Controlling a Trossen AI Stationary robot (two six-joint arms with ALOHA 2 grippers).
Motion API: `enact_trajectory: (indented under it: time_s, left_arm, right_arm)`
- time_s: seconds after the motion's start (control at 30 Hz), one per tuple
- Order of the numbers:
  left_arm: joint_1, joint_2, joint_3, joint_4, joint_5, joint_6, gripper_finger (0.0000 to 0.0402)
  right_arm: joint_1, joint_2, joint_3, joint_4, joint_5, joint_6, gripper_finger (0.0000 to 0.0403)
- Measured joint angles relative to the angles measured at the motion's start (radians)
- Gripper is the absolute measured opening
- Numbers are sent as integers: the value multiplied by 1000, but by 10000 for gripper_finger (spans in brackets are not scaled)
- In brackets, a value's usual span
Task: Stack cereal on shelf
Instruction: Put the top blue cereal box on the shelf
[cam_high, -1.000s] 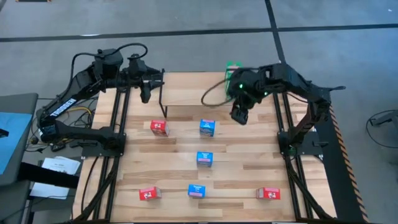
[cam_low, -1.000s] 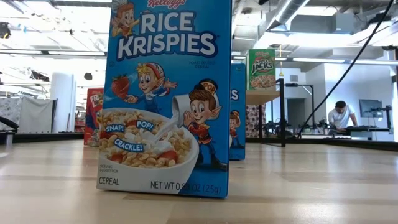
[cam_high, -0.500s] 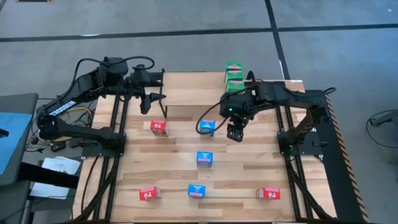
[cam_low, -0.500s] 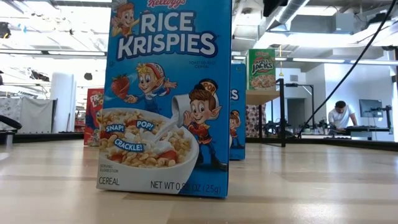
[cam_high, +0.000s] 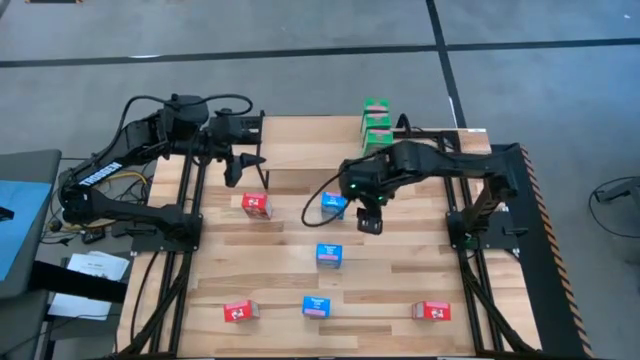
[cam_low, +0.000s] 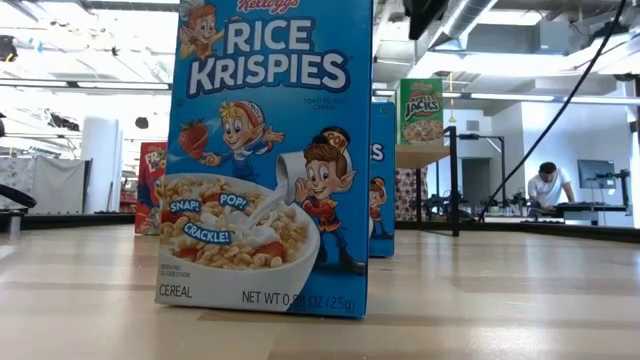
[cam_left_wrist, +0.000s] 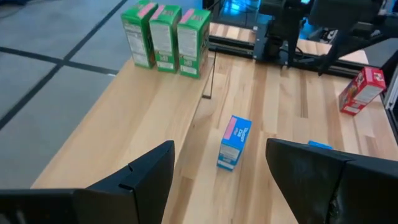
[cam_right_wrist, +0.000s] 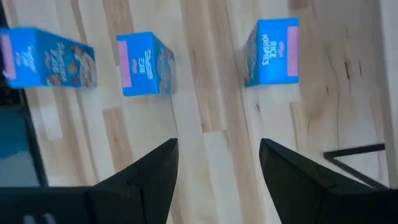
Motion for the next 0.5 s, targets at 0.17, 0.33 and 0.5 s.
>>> enact_trajectory:
  time_s: [0.17,0.33,0.5]
  left_arm:
    - [0,0,0,-49,0,-2,242]
    - [0,0,0,-81,-5,22,242]
    - [0,0,0,-90,-7,32,242]
  right_arm:
    - [-2,59,-3,15,-1,-108,250]
    - [-11,105,-2,60,-1,-147,250]
    - [-27,144,1,75,-1,-163,250]
